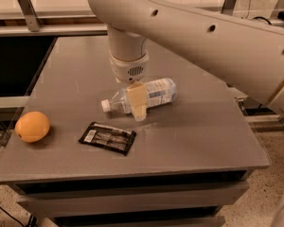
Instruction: Place blue plastic bottle upright
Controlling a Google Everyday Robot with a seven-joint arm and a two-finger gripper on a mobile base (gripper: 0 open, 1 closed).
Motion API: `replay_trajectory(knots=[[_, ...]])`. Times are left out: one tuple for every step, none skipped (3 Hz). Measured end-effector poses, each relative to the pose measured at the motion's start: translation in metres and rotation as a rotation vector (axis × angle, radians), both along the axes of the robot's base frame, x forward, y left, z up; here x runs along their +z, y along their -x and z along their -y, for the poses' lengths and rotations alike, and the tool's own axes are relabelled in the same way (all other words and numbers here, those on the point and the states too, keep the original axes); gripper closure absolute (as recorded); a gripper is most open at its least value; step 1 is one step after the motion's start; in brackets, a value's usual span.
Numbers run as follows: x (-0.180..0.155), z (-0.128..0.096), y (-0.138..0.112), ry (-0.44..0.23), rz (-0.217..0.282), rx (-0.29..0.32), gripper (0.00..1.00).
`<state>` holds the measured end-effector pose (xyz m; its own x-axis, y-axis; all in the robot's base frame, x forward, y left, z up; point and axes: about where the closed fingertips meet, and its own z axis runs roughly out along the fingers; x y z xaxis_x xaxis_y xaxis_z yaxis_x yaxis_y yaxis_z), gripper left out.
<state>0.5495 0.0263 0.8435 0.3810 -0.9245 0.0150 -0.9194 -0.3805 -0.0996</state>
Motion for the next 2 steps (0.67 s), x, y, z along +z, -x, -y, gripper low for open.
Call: replay_trajectory(knots=[[-0.0059, -0.0011, 0.0005, -0.006, -0.018, 0.005, 0.42], [-0.0072, -0.0028, 0.0006, -0.01, -0.028, 0.01, 0.65]])
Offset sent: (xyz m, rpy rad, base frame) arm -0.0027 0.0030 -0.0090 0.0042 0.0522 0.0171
